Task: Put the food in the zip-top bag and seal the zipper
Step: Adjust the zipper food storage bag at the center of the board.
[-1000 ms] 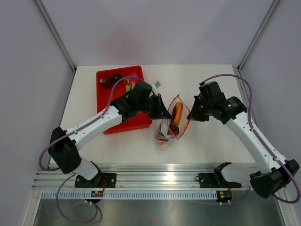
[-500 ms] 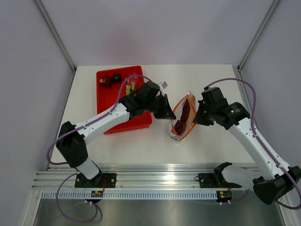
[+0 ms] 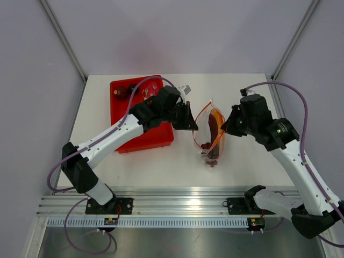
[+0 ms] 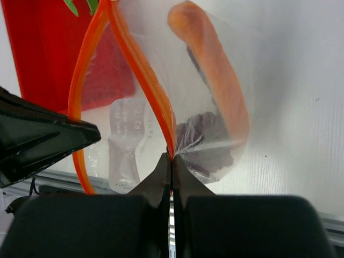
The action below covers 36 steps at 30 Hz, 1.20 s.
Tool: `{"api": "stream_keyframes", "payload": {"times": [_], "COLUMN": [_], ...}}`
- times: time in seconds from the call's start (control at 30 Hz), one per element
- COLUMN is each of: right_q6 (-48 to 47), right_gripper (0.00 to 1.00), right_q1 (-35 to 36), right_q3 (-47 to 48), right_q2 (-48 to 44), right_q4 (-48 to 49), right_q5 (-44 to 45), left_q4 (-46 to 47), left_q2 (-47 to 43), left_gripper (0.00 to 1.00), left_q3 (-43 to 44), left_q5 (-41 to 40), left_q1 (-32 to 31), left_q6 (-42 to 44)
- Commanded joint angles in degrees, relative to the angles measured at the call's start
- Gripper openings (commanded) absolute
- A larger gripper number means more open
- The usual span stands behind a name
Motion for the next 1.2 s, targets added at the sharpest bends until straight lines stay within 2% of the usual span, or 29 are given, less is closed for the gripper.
{"api": "stream_keyframes", "payload": {"times": [0.0, 0.07, 0.1, 0.2, 0.23, 0.33, 0.47, 0.57, 0.6, 0.7, 0.83, 0.93, 1.07, 1.17], "right_q6": [0.2, 0.1, 0.2, 0.7, 0.8, 1.1, 1.1, 1.2, 1.1, 1.1, 1.0, 0.8, 0.8, 0.9], "right_gripper": [0.0, 0.0, 0.0, 0.0, 0.0, 0.0, 0.0, 0.0, 0.0, 0.0, 0.0, 0.0, 0.0, 0.0], "right_q1": [-0.2, -0.2, -0.2, -0.2, -0.2, -0.2, -0.2, -0.2, -0.2, -0.2, -0.2, -0.2, -0.2, -0.2], "right_q3": [-0.7, -0.9, -1.0, -1.1, -1.2, -1.0, -0.7, -0.3, -0.2, 0.0, 0.5, 0.6, 0.5, 0.0], "right_q2": [1.2, 2.1, 2.4, 3.4, 4.0, 5.2, 6.2, 6.5, 6.6, 6.8, 7.0, 7.4, 7.6, 7.7], "right_q4": [4.6, 5.5, 6.1, 7.9, 8.9, 9.9, 10.5, 10.9, 11.0, 11.1, 11.0, 11.0, 10.9, 10.9], "right_q5": [-0.9, -1.8, -2.2, -3.5, -5.4, -6.5, -7.0, -7.3, -7.4, -7.8, -8.0, -8.4, -8.8, -9.0], "left_q4": [-1.3, -2.1, -2.9, -3.8, -4.0, -6.2, -8.6, -9.3, -9.9, -11.5, -10.8, -10.0, -9.5, -6.5], "left_q2": [0.3, 0.9, 0.9, 0.5, 0.0, -1.2, -3.7, -5.7, -6.1, -6.8, -5.5, -1.7, 4.1, 5.8], "left_gripper": [0.0, 0.01, 0.11, 0.32, 0.42, 0.56, 0.66, 0.69, 0.7, 0.85, 0.9, 0.95, 0.96, 0.92], "left_q3": [-0.5, -0.5, -0.5, -0.2, -0.1, 1.5, 2.6, 2.5, 2.4, 3.1, 3.0, 3.8, 6.5, 6.0], "left_q5": [-0.9, -1.0, -1.2, -1.7, -1.8, -2.4, -3.3, -3.7, -4.8, -9.2, -19.4, -22.8, -22.5, -22.0], "left_q1": [1.1, 1.5, 1.9, 3.1, 3.5, 6.0, 10.7, 15.6, 18.1, 22.3, 26.0, 27.9, 31.9, 35.4], "left_q6": [3.8, 5.1, 5.5, 6.6, 7.3, 9.6, 12.0, 13.3, 13.6, 15.1, 16.2, 16.9, 15.9, 14.3]}}
